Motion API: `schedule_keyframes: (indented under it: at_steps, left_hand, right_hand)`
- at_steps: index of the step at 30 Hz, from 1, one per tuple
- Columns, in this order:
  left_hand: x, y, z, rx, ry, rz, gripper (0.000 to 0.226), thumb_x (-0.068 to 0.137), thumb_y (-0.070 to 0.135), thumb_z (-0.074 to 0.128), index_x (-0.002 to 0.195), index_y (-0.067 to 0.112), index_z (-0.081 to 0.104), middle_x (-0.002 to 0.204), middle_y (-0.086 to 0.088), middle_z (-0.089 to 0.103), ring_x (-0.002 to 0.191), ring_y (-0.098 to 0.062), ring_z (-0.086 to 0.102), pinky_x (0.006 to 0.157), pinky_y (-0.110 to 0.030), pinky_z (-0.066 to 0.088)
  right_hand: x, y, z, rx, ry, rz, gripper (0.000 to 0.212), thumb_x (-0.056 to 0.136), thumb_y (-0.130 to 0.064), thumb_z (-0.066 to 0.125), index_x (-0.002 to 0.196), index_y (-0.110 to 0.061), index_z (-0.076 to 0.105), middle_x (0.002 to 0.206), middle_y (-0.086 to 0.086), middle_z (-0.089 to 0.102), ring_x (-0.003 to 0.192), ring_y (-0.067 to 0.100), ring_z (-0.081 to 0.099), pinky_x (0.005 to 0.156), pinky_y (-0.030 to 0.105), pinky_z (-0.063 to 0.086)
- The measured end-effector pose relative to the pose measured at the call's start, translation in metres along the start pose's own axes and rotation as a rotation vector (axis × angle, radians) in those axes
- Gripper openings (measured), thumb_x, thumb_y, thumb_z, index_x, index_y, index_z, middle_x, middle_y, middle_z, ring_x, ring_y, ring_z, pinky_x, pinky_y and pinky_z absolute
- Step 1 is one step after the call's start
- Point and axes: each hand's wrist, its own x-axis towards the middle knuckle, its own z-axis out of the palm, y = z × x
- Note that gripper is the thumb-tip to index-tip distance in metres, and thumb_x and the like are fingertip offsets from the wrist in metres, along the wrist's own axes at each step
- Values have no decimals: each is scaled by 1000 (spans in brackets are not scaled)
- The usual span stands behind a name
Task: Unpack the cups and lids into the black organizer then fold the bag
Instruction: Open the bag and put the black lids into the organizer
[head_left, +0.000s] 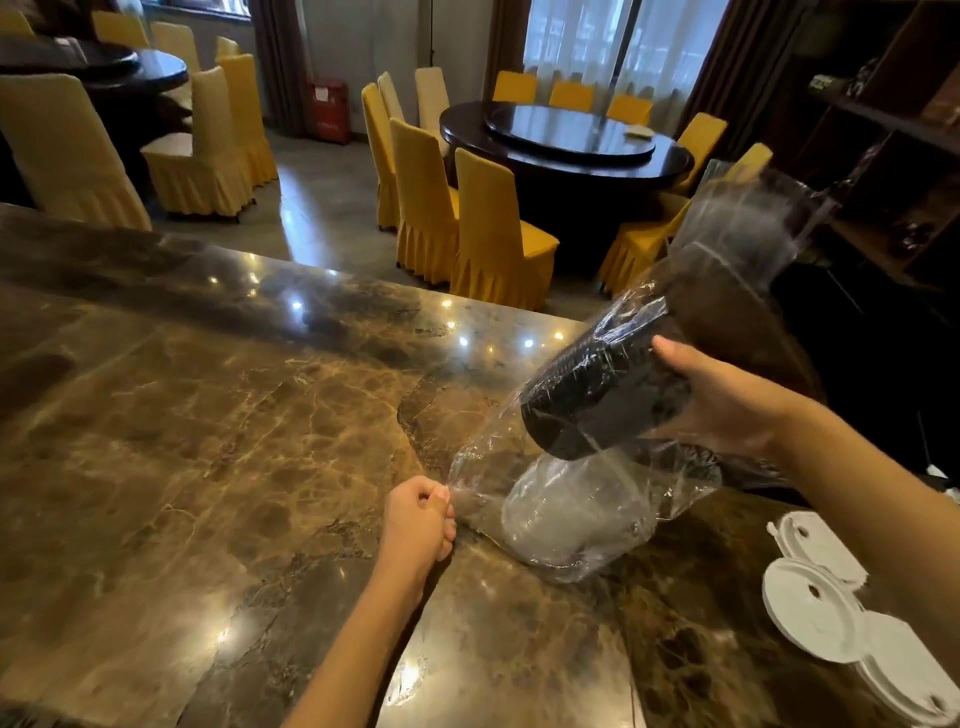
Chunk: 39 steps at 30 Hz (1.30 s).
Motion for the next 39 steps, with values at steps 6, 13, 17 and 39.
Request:
schedule_keyframes:
  at_steps: [6, 13, 17, 39]
  left_hand:
    - [4, -2, -5, 122, 27, 88, 28, 104, 11, 49, 83, -1, 61, 46, -5, 59, 33, -11, 46, 35, -23, 37]
    - [-10, 18, -9, 162, 172, 200, 13, 98, 8, 54, 92, 16, 62, 66, -11, 59, 54, -17, 50, 51, -33, 41]
    - [-42, 64, 3, 78, 244, 460, 19, 96, 3, 55, 97, 20, 63, 73, 1, 60, 55, -6, 48, 48, -24, 41]
    - [-93, 65, 253, 444, -666, 492, 46, 100, 20, 54, 144, 29, 46, 99, -1, 69, 73, 3, 59, 72, -21, 52]
  right_hand:
    - [-7, -9, 5, 27, -4, -22, 66, 75, -61, 73, 130, -25, 65, 138, 8, 63, 128, 27, 58, 91, 36, 56]
    - [-36, -24, 1, 44, 44, -69, 64, 71, -62, 77, 125, -29, 69, 133, 8, 66, 123, 31, 62, 90, 42, 56]
    - [-55, -35, -1, 70, 73, -140, 73, 73, -59, 76, 137, -29, 57, 139, 12, 61, 125, 37, 59, 92, 46, 56]
    - [-153, -5, -98, 411, 449, -477, 50, 92, -55, 51, 133, -28, 63, 136, 11, 64, 123, 33, 62, 106, 51, 43]
